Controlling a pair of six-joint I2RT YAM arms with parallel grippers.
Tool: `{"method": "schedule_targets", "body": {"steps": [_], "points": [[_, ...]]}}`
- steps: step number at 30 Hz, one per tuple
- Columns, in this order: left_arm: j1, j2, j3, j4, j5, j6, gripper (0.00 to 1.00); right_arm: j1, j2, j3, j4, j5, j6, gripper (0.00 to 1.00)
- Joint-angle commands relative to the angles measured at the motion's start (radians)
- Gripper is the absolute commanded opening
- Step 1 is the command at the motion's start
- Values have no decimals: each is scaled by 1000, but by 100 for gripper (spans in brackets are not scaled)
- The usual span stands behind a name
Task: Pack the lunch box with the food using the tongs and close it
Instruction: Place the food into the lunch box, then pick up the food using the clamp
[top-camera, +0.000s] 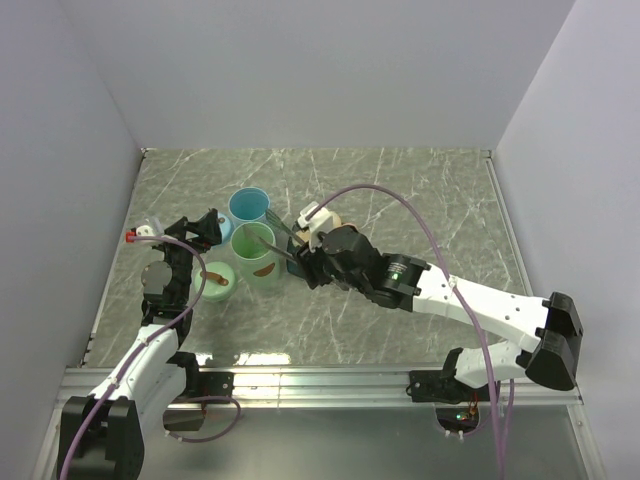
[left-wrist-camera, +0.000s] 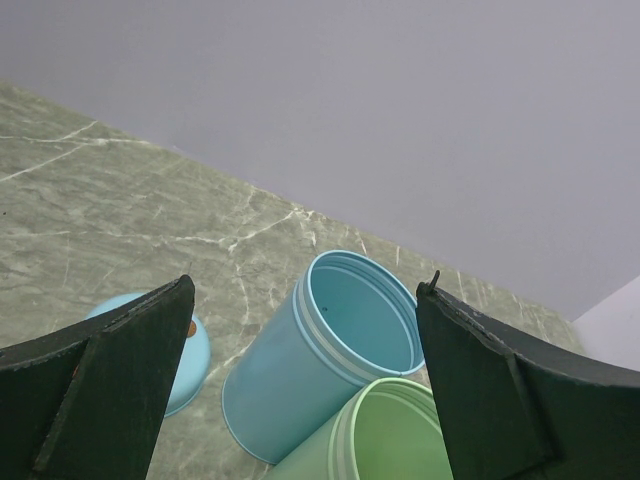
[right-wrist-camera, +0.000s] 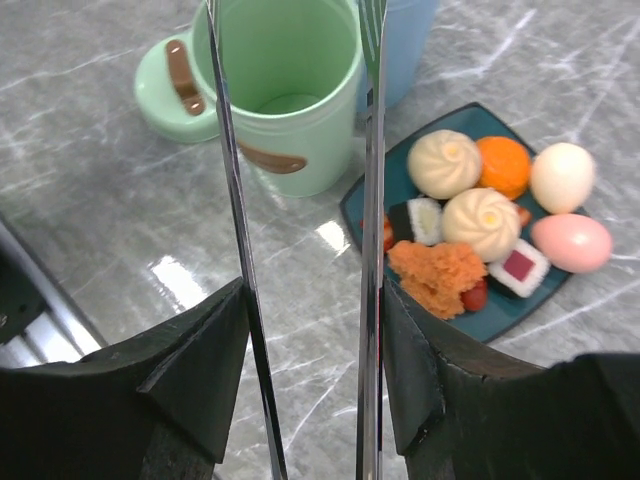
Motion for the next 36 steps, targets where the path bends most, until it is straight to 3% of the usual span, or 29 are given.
{"method": "schedule_targets", "body": {"steps": [1, 7, 10, 22, 36], "points": [[5, -11, -4, 46, 1, -11, 99, 7, -56, 15, 34, 115, 9, 60], [5, -6, -1, 47, 4, -12, 99, -6, -139, -54, 8, 264, 50, 63], [5, -5, 1, 44, 6, -12, 99, -41, -134, -71, 5, 269, 70, 64], [5, -2, 1, 46, 7, -10, 99, -165, 50, -48, -17, 174, 89, 64], [5, 3, 4, 46, 6, -10, 100, -170, 190, 38, -107, 97, 76, 64]]}}
